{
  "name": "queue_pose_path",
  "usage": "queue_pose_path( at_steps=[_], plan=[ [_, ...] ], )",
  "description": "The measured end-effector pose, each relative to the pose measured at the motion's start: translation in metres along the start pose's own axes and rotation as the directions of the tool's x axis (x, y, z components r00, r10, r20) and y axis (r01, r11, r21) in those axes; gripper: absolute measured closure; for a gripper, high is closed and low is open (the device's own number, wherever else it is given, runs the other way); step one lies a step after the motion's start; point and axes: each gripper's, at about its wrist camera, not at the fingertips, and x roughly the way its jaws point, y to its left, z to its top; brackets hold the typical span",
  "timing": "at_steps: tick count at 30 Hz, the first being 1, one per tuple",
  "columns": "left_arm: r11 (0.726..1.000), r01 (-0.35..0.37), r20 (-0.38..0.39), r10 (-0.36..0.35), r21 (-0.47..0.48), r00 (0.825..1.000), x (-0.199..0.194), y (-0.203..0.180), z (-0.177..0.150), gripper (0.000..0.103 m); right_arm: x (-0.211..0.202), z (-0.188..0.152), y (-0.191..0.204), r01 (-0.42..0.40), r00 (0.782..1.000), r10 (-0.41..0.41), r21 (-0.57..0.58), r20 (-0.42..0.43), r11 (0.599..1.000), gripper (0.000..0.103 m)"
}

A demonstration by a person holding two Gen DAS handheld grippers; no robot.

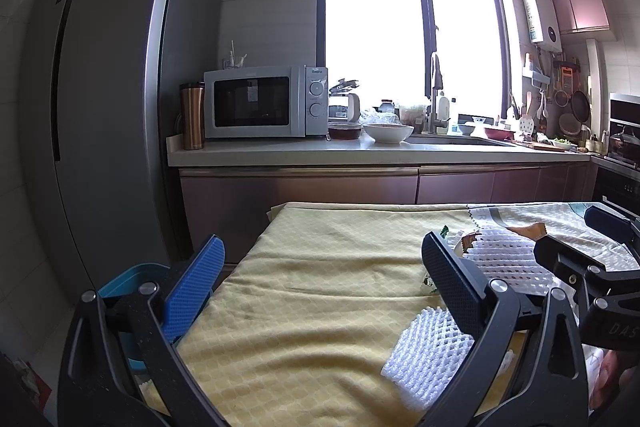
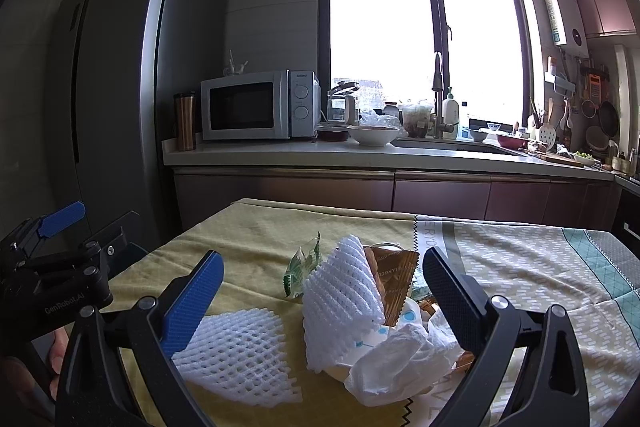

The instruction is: Collect trash

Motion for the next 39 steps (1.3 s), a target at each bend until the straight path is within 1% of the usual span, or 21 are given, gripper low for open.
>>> queue_pose_path(
  at_steps=[28,33,37,39],
  plan=[
    [1.000,0.012,-0.022,-0.012,0.008,1.000,0.003,-0.003,-0.006,0.006,0.001,-0.002,0.002,-0.006,1.000,0.006,0.001,-0.014,1.000,0.007],
    [1.000,0.016,-0.032,-0.015,0.008,0.999,0.004,-0.003,-0.008,0.006,0.002,-0.004,-0.002,-0.008,1.000,0.009,0.005,-0.024,1.000,0.007],
    [1.000,0.020,-0.049,-0.020,0.008,0.999,0.007,-0.001,-0.011,0.006,0.004,-0.004,-0.005,-0.009,0.999,0.009,0.004,-0.040,1.000,0.010],
    [1.000,0.025,-0.065,-0.025,0.007,0.998,0.009,0.000,-0.013,0.006,0.007,-0.005,-0.006,-0.008,0.998,0.008,0.007,-0.057,1.000,0.013]
  ],
)
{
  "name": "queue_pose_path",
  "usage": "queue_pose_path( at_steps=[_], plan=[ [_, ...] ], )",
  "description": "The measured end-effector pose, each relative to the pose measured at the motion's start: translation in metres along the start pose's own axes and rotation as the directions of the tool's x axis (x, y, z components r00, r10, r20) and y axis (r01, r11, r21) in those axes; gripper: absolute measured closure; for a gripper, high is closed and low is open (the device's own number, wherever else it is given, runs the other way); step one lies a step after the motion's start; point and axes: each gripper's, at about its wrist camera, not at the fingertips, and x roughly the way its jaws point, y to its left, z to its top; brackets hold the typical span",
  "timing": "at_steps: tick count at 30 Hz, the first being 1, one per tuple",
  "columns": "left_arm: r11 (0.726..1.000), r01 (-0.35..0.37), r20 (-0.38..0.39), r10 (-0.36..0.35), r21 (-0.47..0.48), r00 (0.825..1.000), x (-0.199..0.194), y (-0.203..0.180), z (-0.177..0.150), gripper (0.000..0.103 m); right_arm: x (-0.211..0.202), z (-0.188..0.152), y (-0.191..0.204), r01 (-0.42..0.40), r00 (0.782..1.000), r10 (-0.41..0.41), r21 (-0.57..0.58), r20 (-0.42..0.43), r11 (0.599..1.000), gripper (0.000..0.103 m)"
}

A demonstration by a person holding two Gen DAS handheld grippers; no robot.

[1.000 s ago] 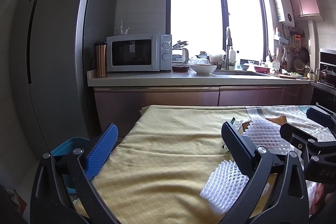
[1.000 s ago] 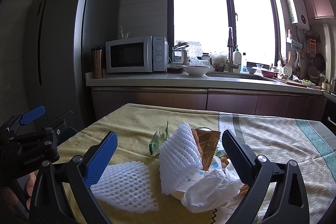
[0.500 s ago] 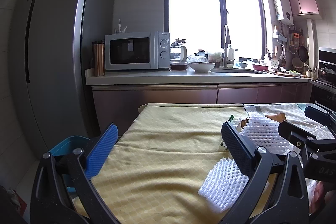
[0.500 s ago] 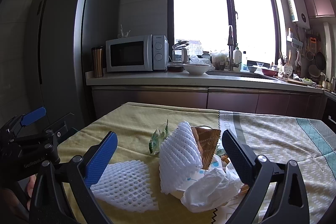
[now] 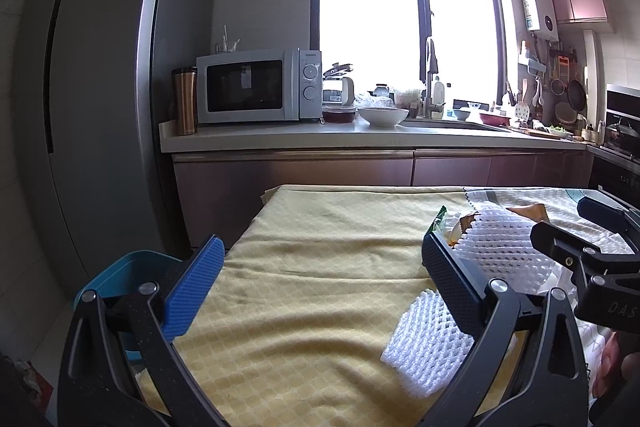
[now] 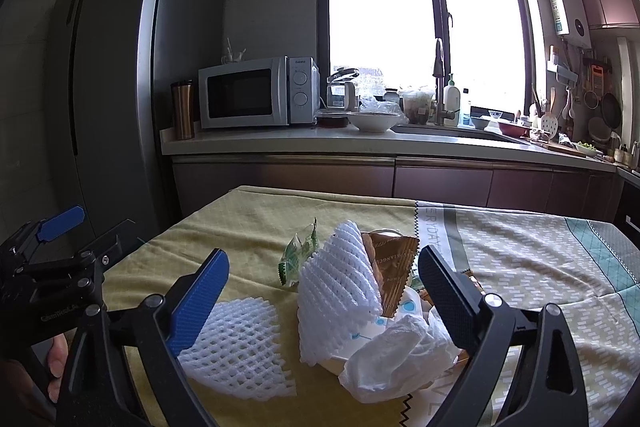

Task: Collect trash
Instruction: 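Grasp the white foam net with the left gripper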

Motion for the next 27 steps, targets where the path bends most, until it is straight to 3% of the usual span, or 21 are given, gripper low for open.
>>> queue_pose_path(
  at_steps=[7,11,13,15,17,21,24,27],
  plan=[
    [0.995,0.101,-0.115,-0.098,0.017,0.988,0.012,0.003,-0.015,0.006,0.016,-0.005,-0.009,0.011,0.997,-0.008,0.029,-0.079,1.000,0.025],
    [0.976,0.217,-0.186,-0.209,0.019,0.960,0.020,-0.001,-0.026,0.006,0.024,-0.006,-0.012,0.001,0.993,0.003,0.039,-0.119,0.999,0.040],
    [0.961,0.278,-0.230,-0.271,0.000,0.935,0.026,-0.004,-0.033,0.006,0.027,-0.008,-0.012,-0.005,0.991,0.011,0.045,-0.132,0.999,0.047],
    [0.941,0.336,-0.269,-0.332,-0.032,0.904,0.031,-0.008,-0.040,0.013,0.028,-0.008,-0.013,-0.010,0.990,0.017,0.050,-0.141,0.999,0.055],
    [0.924,0.378,-0.308,-0.375,-0.054,0.874,0.038,-0.013,-0.047,0.027,0.029,-0.009,-0.013,-0.013,0.988,0.021,0.050,-0.152,0.999,0.060],
    [0.900,0.427,-0.355,-0.430,-0.089,0.830,0.052,-0.019,-0.058,0.049,0.031,-0.011,-0.015,-0.028,0.985,0.038,0.057,-0.169,0.998,0.083],
    [0.888,0.447,-0.373,-0.452,-0.106,0.810,0.058,-0.022,-0.060,0.070,0.030,-0.011,-0.016,-0.037,0.985,0.046,0.059,-0.166,0.998,0.090],
    [0.884,0.455,-0.364,-0.462,-0.111,0.809,0.055,-0.023,-0.060,0.084,0.024,-0.007,-0.015,-0.057,0.987,0.065,0.055,-0.145,0.997,0.092]
  ],
)
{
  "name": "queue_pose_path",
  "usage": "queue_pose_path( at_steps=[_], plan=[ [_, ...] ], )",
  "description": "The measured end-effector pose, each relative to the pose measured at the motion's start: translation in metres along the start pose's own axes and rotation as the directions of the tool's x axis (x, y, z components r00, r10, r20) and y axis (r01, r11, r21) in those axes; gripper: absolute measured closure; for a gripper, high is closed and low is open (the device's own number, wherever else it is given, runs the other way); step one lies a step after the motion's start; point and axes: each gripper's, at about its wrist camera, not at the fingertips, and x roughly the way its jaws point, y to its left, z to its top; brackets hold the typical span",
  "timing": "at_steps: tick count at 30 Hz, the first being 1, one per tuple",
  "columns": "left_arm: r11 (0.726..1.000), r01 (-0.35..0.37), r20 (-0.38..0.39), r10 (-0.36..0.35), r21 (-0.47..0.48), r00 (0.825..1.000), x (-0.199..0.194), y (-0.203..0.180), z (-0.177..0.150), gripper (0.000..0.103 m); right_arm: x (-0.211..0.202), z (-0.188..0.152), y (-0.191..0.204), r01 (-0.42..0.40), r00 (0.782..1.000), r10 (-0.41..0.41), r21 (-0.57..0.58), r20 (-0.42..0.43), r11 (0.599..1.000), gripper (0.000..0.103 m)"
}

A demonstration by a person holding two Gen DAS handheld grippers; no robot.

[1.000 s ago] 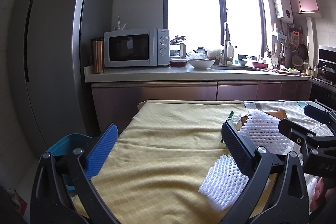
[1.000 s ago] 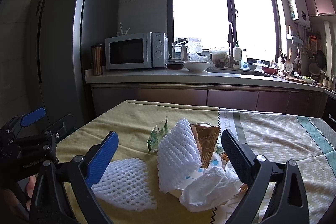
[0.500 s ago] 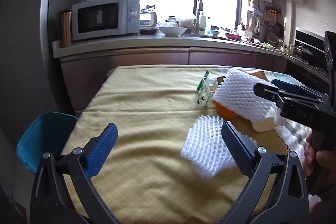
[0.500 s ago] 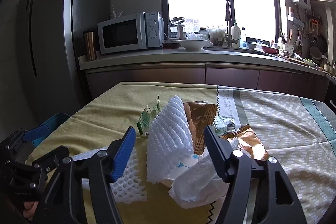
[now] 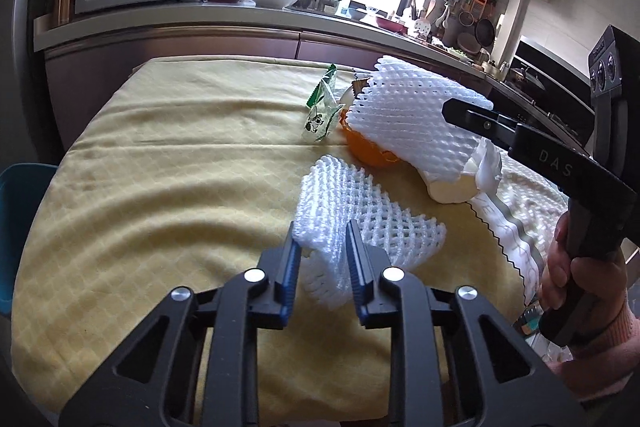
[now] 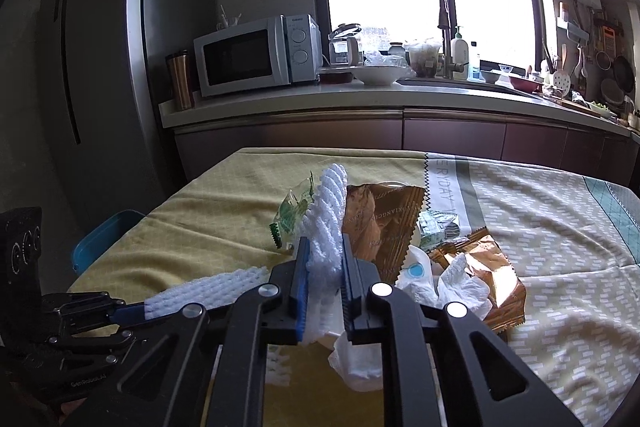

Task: Collect trash
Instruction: 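Grasp the white foam net with the left gripper, then carry the foam net to the blue bin and open the left gripper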

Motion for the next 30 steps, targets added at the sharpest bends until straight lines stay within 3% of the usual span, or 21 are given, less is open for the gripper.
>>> queue_pose_path(
  at_steps=[7,12,16,20,25,30],
  plan=[
    [1.000,-0.001,0.070,0.000,0.009,0.998,-0.037,0.005,0.013,0.089,-0.018,0.017,0.017,-0.102,0.993,0.104,-0.037,0.058,0.994,0.092],
    [0.997,-0.082,0.147,0.081,0.000,0.986,-0.074,0.025,0.026,0.089,-0.013,0.032,0.041,-0.226,0.971,0.230,-0.059,0.059,0.972,0.092],
    [0.982,-0.183,0.199,0.189,-0.048,0.962,-0.107,0.059,0.034,0.089,0.009,0.047,0.068,-0.350,0.935,0.352,-0.062,0.027,0.935,0.092],
    [0.949,-0.291,0.208,0.311,-0.121,0.927,-0.132,0.105,0.036,0.089,0.041,0.062,0.103,-0.455,0.890,0.455,-0.063,-0.023,0.888,0.092],
    [0.885,-0.404,0.166,0.445,-0.229,0.880,-0.149,0.163,0.032,0.089,0.086,0.074,0.153,-0.553,0.830,0.545,-0.054,-0.115,0.831,0.092],
    [0.836,-0.463,0.104,0.509,-0.293,0.854,-0.148,0.210,0.022,0.089,0.135,0.076,0.201,-0.611,0.773,0.590,-0.023,-0.236,0.791,0.092]
  ],
)
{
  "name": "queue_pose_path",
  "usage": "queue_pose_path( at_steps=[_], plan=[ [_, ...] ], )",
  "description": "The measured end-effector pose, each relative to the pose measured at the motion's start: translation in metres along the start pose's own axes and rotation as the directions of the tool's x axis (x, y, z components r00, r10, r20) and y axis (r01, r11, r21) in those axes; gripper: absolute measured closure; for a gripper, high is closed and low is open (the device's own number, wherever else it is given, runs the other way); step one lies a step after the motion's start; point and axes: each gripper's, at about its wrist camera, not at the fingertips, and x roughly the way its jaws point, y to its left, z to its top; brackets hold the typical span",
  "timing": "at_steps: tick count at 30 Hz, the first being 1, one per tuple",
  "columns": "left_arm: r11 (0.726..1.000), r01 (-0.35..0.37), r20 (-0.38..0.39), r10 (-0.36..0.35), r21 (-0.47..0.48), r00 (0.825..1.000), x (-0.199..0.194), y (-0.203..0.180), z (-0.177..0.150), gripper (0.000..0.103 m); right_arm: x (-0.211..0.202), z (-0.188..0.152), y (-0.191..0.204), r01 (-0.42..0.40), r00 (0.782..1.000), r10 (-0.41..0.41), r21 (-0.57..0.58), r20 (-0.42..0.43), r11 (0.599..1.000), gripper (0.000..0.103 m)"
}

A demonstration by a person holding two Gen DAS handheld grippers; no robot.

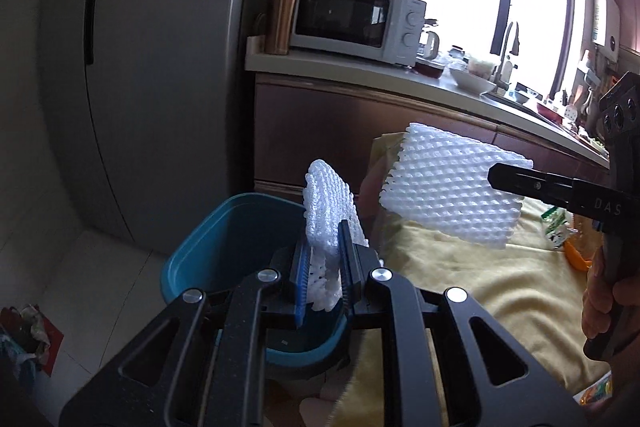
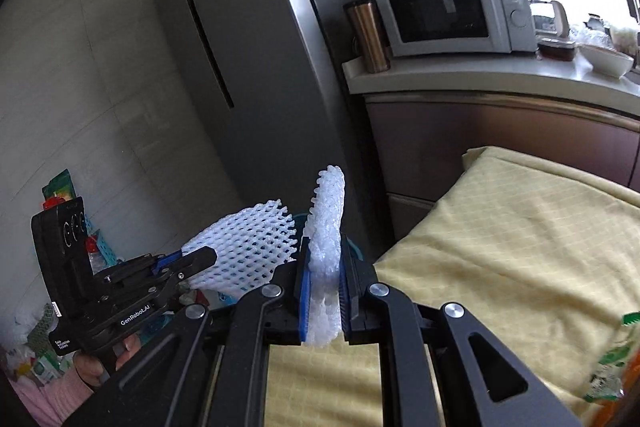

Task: Collect trash
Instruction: 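Carry the foam net to the blue bin and open the left gripper, then grasp the clear plastic wrapper with the left gripper while the right grasps the gold wrapper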

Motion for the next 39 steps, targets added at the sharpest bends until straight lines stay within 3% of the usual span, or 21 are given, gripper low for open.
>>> queue_pose_path(
  at_steps=[5,18,21,25,28,31,35,39],
  plan=[
    [0.997,-0.069,-0.051,0.067,-0.028,0.996,0.025,0.027,-0.007,0.089,0.050,0.005,0.013,-0.029,0.994,0.031,0.015,-0.104,0.999,0.092],
    [0.991,-0.116,-0.187,0.102,-0.065,0.977,0.081,0.047,-0.023,0.088,0.148,0.001,0.026,0.022,0.951,-0.026,-0.016,-0.310,1.000,0.088],
    [0.990,-0.118,-0.198,0.101,-0.072,0.975,0.089,0.048,-0.026,0.078,0.155,-0.001,0.023,0.037,0.944,-0.035,0.002,-0.329,0.999,0.085],
    [0.990,-0.123,-0.189,0.108,-0.069,0.976,0.091,0.047,-0.028,0.071,0.146,-0.003,0.024,0.046,0.949,-0.042,0.006,-0.312,0.999,0.074],
    [0.990,-0.122,-0.168,0.109,-0.071,0.980,0.085,0.043,-0.027,0.070,0.138,-0.008,0.015,0.045,0.955,-0.040,0.010,-0.295,0.999,0.074],
    [0.992,-0.110,-0.127,0.102,-0.058,0.987,0.072,0.034,-0.023,0.063,0.123,-0.009,0.008,0.036,0.964,-0.034,0.006,-0.264,0.999,0.074],
    [0.999,-0.045,-0.059,0.044,-0.019,0.997,0.051,0.009,-0.014,0.050,0.079,-0.008,0.003,0.042,0.981,-0.048,-0.039,-0.189,0.998,0.073],
    [0.997,0.074,-0.018,-0.073,0.038,0.997,0.035,-0.031,-0.008,0.044,0.024,-0.013,-0.005,0.074,0.992,-0.080,-0.067,-0.100,0.995,0.069]
  ],
)
